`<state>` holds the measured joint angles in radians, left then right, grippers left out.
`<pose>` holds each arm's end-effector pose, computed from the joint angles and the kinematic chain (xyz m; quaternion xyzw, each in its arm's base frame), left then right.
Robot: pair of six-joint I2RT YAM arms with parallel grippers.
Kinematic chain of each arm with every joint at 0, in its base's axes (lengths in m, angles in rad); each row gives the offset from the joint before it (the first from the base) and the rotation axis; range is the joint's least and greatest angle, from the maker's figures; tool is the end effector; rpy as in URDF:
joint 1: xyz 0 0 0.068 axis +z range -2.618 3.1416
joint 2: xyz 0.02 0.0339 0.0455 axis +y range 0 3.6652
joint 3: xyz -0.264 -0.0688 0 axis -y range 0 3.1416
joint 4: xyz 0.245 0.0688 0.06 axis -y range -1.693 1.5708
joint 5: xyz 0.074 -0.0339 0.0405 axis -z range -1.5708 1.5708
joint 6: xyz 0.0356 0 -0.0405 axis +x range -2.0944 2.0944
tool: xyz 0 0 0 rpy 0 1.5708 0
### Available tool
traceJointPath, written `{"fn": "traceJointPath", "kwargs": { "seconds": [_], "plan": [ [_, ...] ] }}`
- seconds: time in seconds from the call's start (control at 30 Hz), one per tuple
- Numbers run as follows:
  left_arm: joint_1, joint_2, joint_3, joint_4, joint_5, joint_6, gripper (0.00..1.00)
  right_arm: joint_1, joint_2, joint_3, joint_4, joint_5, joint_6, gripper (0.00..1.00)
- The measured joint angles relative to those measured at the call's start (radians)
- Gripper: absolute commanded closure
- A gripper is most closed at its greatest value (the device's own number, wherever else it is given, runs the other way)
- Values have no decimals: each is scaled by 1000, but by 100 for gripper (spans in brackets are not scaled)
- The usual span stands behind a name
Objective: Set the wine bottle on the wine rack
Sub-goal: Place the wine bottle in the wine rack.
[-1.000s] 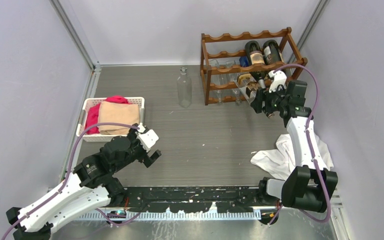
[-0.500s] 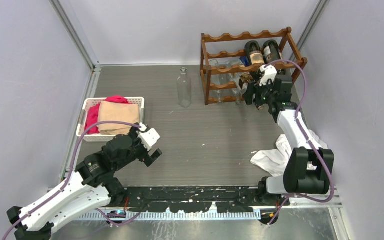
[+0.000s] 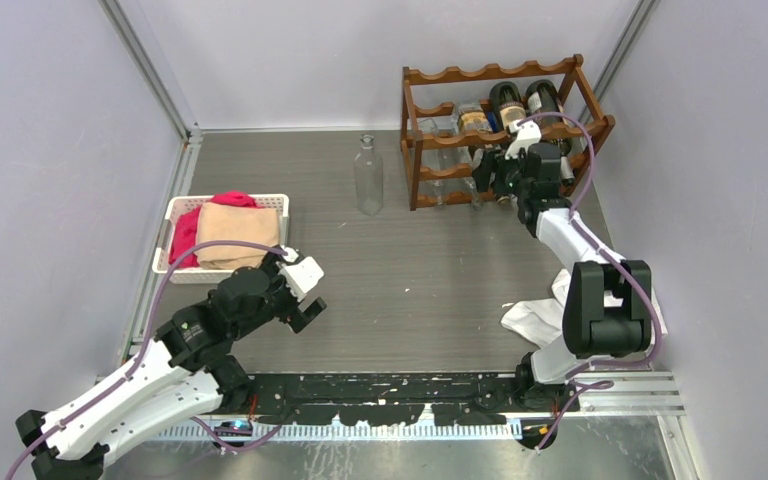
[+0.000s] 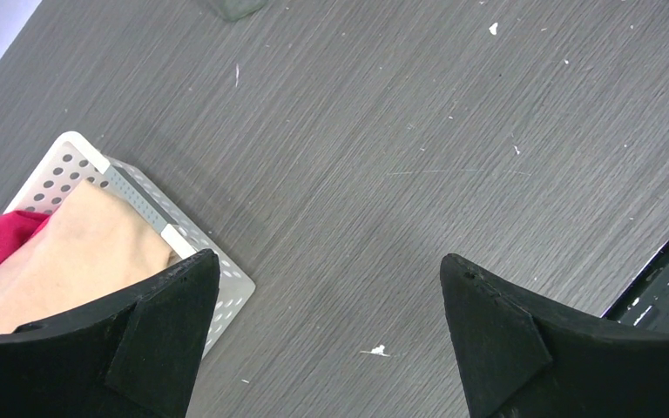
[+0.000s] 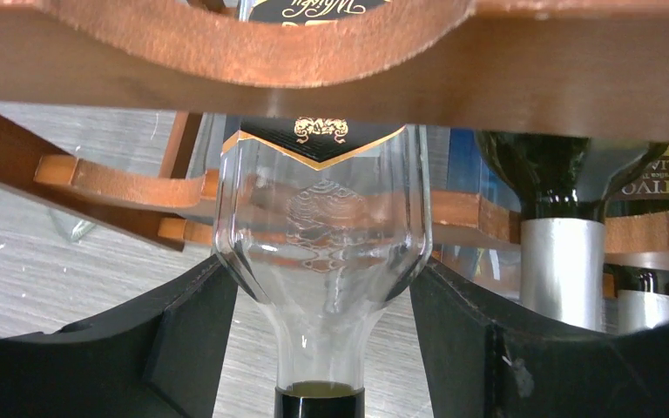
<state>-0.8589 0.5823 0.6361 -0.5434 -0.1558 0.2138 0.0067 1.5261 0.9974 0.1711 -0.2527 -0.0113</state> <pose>0.0939 -0.1003 0.2804 0.4024 0.7552 -0.0994 0.5078 0.3516 0.0113 0.2675 -0.0792 0.8144 0.1022 0.5658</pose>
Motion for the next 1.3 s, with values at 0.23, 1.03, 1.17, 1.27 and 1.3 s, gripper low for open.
{"fn": "traceJointPath", "kwargs": {
  "seconds": [0.23, 1.03, 1.17, 1.27, 1.3],
  "plan": [
    [8, 16, 0, 0, 0, 3, 5, 26, 56, 28, 66, 56, 45, 99],
    [16, 23, -3, 0, 19, 4, 5, 61, 161, 92, 169, 219, 66, 96],
    [17, 23, -3, 0, 21, 4, 5, 61, 181, 111, 166, 227, 60, 96],
    [17, 23, -3, 0, 22, 3, 5, 62, 190, 121, 166, 228, 60, 95],
    [17, 23, -3, 0, 22, 4, 5, 63, 192, 123, 166, 228, 61, 95]
  ]
}}
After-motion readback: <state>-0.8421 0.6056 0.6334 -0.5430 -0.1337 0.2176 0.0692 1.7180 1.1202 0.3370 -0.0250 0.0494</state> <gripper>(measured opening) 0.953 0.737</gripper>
